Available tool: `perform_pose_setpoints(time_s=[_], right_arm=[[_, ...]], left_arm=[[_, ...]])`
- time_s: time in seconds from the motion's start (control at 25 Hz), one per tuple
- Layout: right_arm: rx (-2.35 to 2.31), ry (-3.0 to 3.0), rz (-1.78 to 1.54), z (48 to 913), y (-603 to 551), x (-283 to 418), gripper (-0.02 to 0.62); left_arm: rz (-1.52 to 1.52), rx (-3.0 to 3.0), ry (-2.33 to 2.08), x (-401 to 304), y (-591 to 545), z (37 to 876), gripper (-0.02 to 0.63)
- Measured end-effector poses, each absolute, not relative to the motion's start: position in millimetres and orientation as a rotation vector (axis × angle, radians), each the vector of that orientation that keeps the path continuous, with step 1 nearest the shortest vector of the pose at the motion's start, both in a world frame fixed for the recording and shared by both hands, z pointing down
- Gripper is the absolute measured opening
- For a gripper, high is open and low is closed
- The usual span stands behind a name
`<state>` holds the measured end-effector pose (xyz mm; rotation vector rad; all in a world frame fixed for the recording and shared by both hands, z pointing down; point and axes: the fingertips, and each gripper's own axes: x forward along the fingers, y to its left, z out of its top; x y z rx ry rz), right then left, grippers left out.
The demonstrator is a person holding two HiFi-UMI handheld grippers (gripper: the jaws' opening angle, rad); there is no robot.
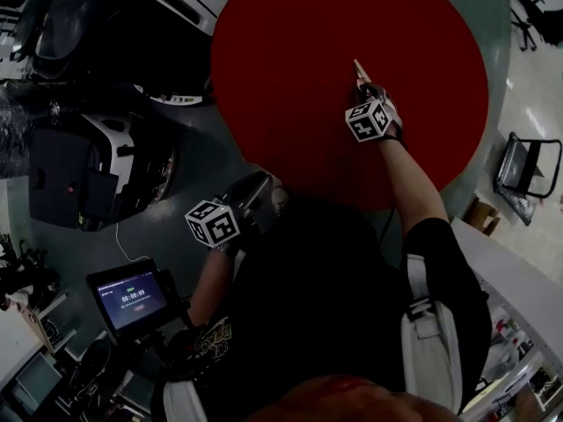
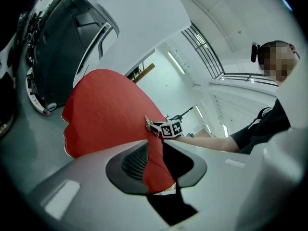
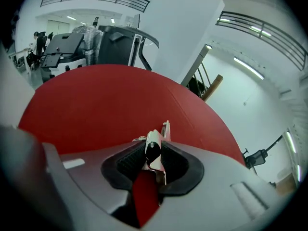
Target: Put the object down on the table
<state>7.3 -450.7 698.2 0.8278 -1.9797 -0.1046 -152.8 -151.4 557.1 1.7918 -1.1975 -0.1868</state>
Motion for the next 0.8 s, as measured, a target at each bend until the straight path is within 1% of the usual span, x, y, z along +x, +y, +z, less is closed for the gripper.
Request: perform_pose_setpoints(time_s=[0.08,0.12,0.16,0.2,0.28,0.32,0.36,0.44,0.48,0.56,0.6,0.64,0.72,0.8], right_arm=[[0.820,-1.971,-0.111,708.6,-446.8,8.9,0.104],[0.814,-1.970,-0.114,712.6,-443.4,9.3,0.125],[0.809,-1.971,-0.120,714.0,-438.7,9.0,0.160],[0.810,-1.976,-0.126,712.3,-433.5,8.3,0.174],[0.851,-2.005,-0.114,699.3,-422.1,8.1,0.173],[0.891,-2.036,-0.074,689.0,-415.1,8.7,0.165],[0.941,-2.081,0.001,677.0,-406.6,9.2,0.141],[1.043,-2.210,0.252,650.4,-385.3,8.3,0.094],[1.080,-2.280,0.401,636.6,-372.8,6.8,0.040],[1.120,-2.401,0.664,608.6,-344.9,3.2,0.026],[1.132,-2.449,0.763,594.6,-330.2,2.1,0.006],[1.140,-2.489,0.840,580.9,-315.3,1.8,0.005],[1.149,-2.551,0.924,554.0,-286.1,1.4,0.005],[1.148,-2.608,0.932,526.3,-255.8,-0.8,0.005]], left_arm=[[-0.191,1.788,-1.201,-154.7,-149.4,564.1,0.104],[-0.193,1.787,-1.202,-156.0,-148.0,566.9,0.104],[-0.194,1.788,-1.203,-158.1,-146.4,568.2,0.104],[-0.195,1.791,-1.203,-160.6,-145.2,568.4,0.104],[-0.198,1.810,-1.196,-164.7,-145.2,566.7,0.104],[-0.199,1.824,-1.190,-165.9,-145.8,565.2,0.104],[-0.200,1.839,-1.183,-166.5,-146.4,563.5,0.104],[-0.203,1.869,-1.165,-167.2,-147.1,559.5,0.104],[-0.206,1.883,-1.154,-167.4,-147.0,557.1,0.104],[-0.214,1.912,-1.130,-167.5,-145.8,551.6,0.104],[-0.218,1.928,-1.116,-167.0,-144.6,548.8,0.104],[-0.219,1.945,-1.101,-166.1,-143.1,546.1,0.104],[-0.213,1.985,-1.068,-163.9,-139.8,541.6,0.104],[-0.196,2.020,-1.038,-161.5,-134.7,538.8,0.103]])
